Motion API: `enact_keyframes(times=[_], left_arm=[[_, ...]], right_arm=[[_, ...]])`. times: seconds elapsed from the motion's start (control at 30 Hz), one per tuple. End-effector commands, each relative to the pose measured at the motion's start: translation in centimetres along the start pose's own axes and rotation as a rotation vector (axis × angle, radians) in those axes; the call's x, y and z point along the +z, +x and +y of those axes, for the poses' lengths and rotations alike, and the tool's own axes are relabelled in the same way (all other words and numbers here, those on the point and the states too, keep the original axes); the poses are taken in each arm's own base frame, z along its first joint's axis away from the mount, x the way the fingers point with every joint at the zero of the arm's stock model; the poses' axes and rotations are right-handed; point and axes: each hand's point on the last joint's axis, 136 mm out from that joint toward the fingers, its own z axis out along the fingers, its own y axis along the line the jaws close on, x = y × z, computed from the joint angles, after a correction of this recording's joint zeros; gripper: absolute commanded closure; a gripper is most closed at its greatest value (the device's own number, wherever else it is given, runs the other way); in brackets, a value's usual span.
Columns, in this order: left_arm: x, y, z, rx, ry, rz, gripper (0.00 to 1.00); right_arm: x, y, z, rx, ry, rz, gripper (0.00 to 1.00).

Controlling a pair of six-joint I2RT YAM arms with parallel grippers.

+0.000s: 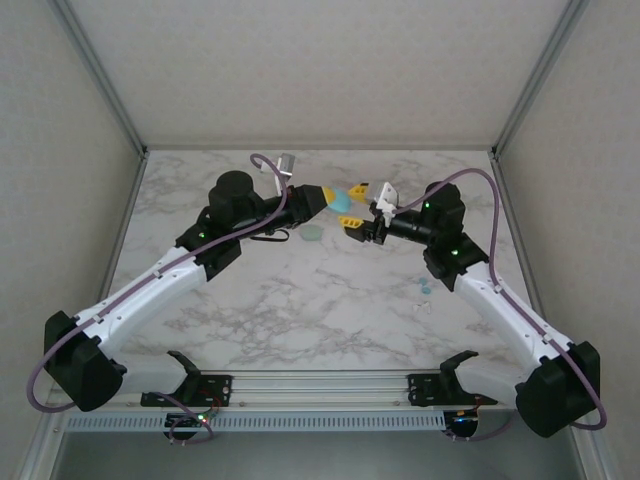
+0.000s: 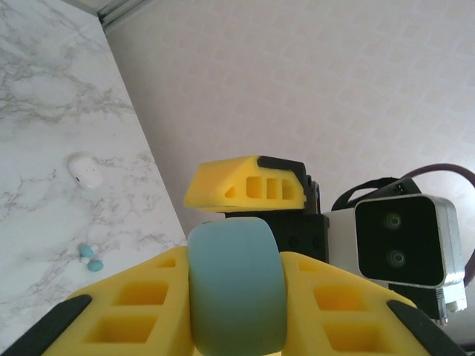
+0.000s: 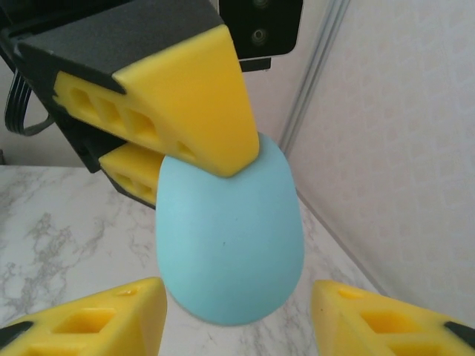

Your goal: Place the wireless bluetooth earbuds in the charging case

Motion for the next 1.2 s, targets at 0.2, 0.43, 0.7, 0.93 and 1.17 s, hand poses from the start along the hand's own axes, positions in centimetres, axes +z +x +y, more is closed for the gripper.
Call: enact_keyframes(times=[0.2,0.43,0.7,0.93,1.17], left_arm=[[-0.6,-0.1,-0.9,0.020,0.022,-0.005,0.84],[-0.8,-0.1,-0.6,0.025,0.003,-0.010,0.84],[-0.8,-0.2,-0.2,0.017,-0.009,-0.021,0.84],[-0.7,-0.3,-0.5,0.005,0.007,-0.021,0.84],[-0.7,-0.3,-1.1,0.010,0.026,-0.014,0.84]], right_arm=[[-0.2,-3.2,-0.6,-0.058,-0.001,-0.092,0.43],[-0.4,-3.0,-0.6,-0.056,0.013,-0.088,0.57],[-1.0,-3.8,-0.4,-0.066,0.021,-0.098,0.47],[-0.9,-3.6,-0.7,-0.077,0.033,-0.087,0.46],[-0.4,-3.3,-0.4,-0.069,-0.004,-0.082,0.43]])
